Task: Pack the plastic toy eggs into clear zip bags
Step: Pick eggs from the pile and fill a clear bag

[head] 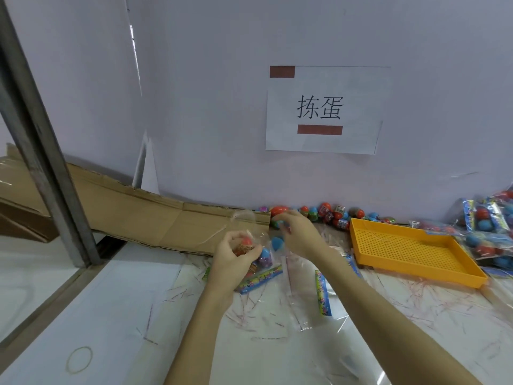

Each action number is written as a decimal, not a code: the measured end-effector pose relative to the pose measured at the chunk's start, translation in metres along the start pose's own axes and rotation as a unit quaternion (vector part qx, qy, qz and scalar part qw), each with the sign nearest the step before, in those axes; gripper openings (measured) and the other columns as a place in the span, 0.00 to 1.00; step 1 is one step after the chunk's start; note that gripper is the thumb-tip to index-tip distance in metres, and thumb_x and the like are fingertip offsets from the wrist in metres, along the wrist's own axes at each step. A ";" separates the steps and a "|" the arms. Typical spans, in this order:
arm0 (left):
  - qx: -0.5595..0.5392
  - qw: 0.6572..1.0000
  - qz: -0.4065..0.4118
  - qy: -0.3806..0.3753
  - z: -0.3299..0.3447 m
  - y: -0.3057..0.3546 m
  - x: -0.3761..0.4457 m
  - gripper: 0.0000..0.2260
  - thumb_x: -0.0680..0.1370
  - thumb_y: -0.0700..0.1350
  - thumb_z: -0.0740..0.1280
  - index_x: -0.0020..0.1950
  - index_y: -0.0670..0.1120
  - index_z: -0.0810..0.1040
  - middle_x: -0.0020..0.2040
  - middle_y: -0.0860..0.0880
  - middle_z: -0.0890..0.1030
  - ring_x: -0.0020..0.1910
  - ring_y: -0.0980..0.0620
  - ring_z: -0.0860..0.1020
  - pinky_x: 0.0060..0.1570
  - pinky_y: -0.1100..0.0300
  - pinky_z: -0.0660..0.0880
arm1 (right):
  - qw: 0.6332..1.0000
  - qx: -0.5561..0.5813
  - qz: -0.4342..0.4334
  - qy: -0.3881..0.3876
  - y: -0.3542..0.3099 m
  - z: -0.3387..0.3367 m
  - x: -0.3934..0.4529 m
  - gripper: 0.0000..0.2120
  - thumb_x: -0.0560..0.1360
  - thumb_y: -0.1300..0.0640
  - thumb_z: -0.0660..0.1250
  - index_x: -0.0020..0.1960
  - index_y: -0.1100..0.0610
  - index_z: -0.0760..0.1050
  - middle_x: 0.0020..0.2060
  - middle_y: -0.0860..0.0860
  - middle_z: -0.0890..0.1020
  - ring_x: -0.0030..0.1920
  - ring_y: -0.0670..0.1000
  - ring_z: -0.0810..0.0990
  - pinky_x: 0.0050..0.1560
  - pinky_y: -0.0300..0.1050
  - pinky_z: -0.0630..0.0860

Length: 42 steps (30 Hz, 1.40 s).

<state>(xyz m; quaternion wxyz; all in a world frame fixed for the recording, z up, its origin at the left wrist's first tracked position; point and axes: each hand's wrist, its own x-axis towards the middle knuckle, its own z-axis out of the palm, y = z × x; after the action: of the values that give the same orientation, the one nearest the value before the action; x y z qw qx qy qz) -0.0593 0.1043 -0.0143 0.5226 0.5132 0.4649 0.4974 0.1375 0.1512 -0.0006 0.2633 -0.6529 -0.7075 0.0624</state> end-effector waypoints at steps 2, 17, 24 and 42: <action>-0.003 1.000 -0.004 -0.004 -0.001 -0.001 0.003 0.13 0.75 0.44 0.79 0.57 0.51 0.82 0.54 0.49 0.85 0.55 0.49 0.83 0.57 0.49 0.82 | 0.995 -0.070 0.000 -0.066 0.003 0.013 0.009 0.17 0.82 0.62 0.60 0.68 0.55 0.77 0.67 0.53 0.73 0.65 0.56 0.73 0.65 0.52 0.73; 0.077 0.992 0.053 -0.083 0.005 0.005 -0.007 0.08 0.78 0.47 0.75 0.55 0.55 0.80 0.52 0.54 0.84 0.54 0.54 0.83 0.51 0.54 0.85 | 0.991 0.030 0.023 0.131 -0.004 0.005 -0.010 0.12 0.83 0.52 0.64 0.63 0.56 0.75 0.55 0.55 0.74 0.54 0.54 0.74 0.56 0.47 0.75; 0.155 0.980 0.080 -0.093 0.013 0.005 -0.011 0.13 0.73 0.52 0.79 0.54 0.61 0.78 0.50 0.57 0.82 0.46 0.55 0.84 0.38 0.61 0.83 | 0.916 0.302 0.079 0.251 -0.009 -0.023 -0.070 0.07 0.82 0.56 0.66 0.59 0.53 0.74 0.37 0.49 0.80 0.36 0.44 0.78 0.36 0.37 0.76; 0.190 0.954 0.146 -0.180 0.018 0.008 -0.021 0.17 0.78 0.52 0.75 0.64 0.63 0.77 0.50 0.61 0.85 0.52 0.58 0.84 0.56 0.58 0.80 | 0.981 0.046 -0.090 0.168 -0.024 -0.055 -0.108 0.16 0.78 0.57 0.72 0.64 0.45 0.80 0.60 0.45 0.79 0.34 0.37 0.73 0.43 0.37 0.79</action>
<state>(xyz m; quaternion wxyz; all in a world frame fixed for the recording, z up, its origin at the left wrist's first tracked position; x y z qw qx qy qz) -0.0432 0.0821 -0.0064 0.4123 0.7463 0.3692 0.3698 0.1421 0.0299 0.0256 0.4129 -0.5749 -0.7053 -0.0400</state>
